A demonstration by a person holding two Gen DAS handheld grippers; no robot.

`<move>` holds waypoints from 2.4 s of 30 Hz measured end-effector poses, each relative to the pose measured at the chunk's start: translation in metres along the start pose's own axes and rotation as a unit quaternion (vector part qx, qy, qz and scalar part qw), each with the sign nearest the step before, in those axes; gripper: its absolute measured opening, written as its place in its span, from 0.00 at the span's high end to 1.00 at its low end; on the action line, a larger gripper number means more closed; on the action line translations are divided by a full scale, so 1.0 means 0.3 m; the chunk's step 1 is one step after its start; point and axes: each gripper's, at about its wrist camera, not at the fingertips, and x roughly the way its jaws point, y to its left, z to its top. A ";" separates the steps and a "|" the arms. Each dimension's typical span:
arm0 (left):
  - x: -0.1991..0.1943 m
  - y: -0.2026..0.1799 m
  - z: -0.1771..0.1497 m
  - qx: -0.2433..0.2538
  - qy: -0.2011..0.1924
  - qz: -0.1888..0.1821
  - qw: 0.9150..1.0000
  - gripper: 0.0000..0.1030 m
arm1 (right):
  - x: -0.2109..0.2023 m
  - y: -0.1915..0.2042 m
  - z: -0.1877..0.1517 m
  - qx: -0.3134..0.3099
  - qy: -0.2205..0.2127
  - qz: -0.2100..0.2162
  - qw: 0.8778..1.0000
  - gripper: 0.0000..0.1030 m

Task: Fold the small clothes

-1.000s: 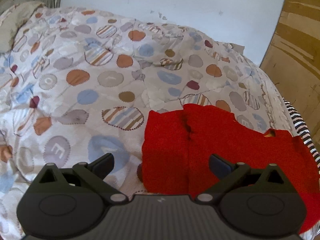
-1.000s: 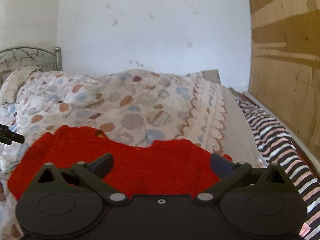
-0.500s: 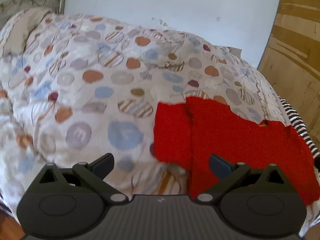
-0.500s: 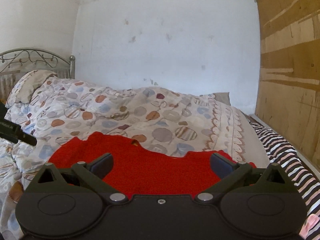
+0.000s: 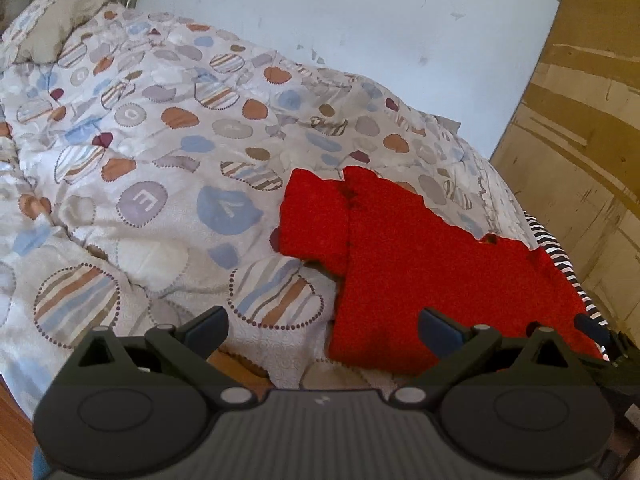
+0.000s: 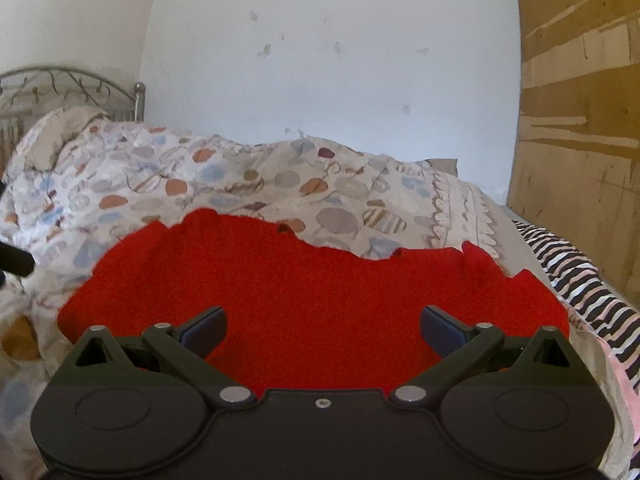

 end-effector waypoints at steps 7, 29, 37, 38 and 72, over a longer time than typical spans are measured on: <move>0.020 -0.039 -0.033 0.000 -0.003 -0.014 1.000 0.00 | 0.047 0.045 -0.108 -0.052 0.007 -0.016 0.998 0.00; 0.187 -0.070 -0.041 0.012 0.048 -0.069 0.996 0.00 | 0.033 0.016 -0.167 -0.029 -0.046 0.000 0.999 0.00; 0.171 0.037 0.016 -0.031 0.031 -0.064 0.997 0.00 | 0.029 0.019 -0.171 -0.029 -0.048 -0.003 0.998 0.00; 0.174 0.048 0.037 -0.033 0.020 -0.053 0.998 0.00 | 0.029 0.019 -0.171 -0.028 -0.048 -0.003 0.998 0.00; 0.518 0.245 0.239 -0.082 0.058 -0.138 0.985 0.26 | 0.039 0.018 -0.162 -0.024 -0.042 -0.003 0.999 0.00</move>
